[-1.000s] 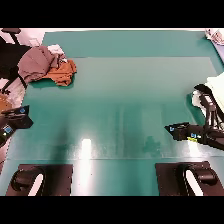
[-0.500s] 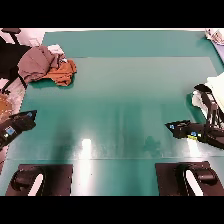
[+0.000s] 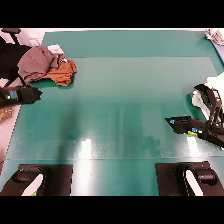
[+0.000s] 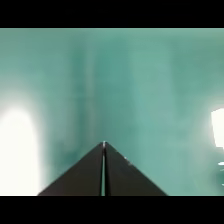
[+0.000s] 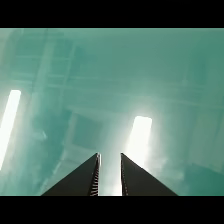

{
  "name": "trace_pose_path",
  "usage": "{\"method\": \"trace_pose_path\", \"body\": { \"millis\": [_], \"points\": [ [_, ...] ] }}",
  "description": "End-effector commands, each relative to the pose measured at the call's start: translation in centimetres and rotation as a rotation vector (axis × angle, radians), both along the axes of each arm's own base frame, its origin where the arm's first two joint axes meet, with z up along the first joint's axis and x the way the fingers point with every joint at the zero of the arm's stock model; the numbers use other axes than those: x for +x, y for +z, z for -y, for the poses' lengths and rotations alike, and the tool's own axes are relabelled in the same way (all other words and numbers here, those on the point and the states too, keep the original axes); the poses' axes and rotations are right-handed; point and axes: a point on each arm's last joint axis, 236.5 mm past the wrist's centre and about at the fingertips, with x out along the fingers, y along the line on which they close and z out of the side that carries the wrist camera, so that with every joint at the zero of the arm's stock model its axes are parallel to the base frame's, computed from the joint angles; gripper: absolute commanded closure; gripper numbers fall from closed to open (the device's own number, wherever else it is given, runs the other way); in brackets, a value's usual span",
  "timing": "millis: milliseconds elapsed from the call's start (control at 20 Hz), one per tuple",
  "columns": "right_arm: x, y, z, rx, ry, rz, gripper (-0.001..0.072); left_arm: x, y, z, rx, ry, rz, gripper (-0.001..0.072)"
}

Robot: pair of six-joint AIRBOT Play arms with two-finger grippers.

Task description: Fold the shirts.

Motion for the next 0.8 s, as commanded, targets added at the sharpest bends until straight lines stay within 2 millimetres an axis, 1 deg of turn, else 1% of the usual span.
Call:
{"method": "trace_pose_path", "body": {
  "millis": [0, 50, 100, 200, 250, 350, 400, 450, 500, 550, 650, 700, 750],
  "points": [
    [0.3, -0.1, 0.5, -0.023, -0.010, 0.010, 0.0549, 3.2, -0.7, -4.7, 0.179, 0.111, -0.051, 0.0511],
    [0.3, -0.1, 0.5, -0.022, -0.010, 0.007, 0.0549, 4.0, -0.5, -5.8, 0.160, 0.170, -0.054, 0.0372],
    [0.4, -0.4, 0.5, -0.021, -0.009, -0.005, 0.0549, 4.9, -0.5, -6.9, 0.140, 0.213, -0.063, 0.0350],
    [0.6, -1.2, 0.4, -0.017, -0.003, -0.053, 0.0548, 7.2, -0.1, -9.9, 0.123, 0.292, -0.076, 0.0350],
    [0.6, -1.5, 0.3, -0.017, 0.007, -0.089, 0.0548, 8.5, 0.3, -11.3, 0.122, 0.326, -0.068, 0.0349],
    [1.0, -1.6, 0.0, -0.017, 0.031, -0.153, 0.0548, 12.2, 1.2, -13.8, 0.119, 0.375, -0.021, 0.0350],
    [1.4, -1.3, -0.2, -0.012, 0.043, -0.177, 0.0548, 14.3, 1.1, -14.7, 0.119, 0.387, 0.005, 0.0350],
    [1.8, -1.0, -0.2, -0.013, 0.054, -0.197, 0.0548, 15.9, 0.2, -15.5, 0.119, 0.396, 0.003, 0.0345],
    [2.2, -0.6, -0.3, -0.015, 0.067, -0.215, 0.0548, 17.3, -1.0, -15.9, 0.113, 0.406, -0.012, 0.0166],
    [2.7, -0.2, -0.4, -0.016, 0.077, -0.226, 0.0548, 18.6, -2.8, -16.3, 0.095, 0.422, -0.041, -0.0005],
    [3.7, 0.1, -0.4, -0.022, 0.094, -0.243, 0.0548, 21.3, -6.1, -16.6, 0.088, 0.417, -0.061, -0.0004],
    [3.8, 0.0, -0.4, -0.026, 0.105, -0.254, 0.0548, 22.6, -7.3, -16.9, 0.090, 0.416, -0.046, -0.0003],
    [3.8, -0.2, -0.5, -0.026, 0.114, -0.271, 0.0548, 23.8, -8.1, -17.4, 0.089, 0.421, -0.020, -0.0003]
  ]
}}
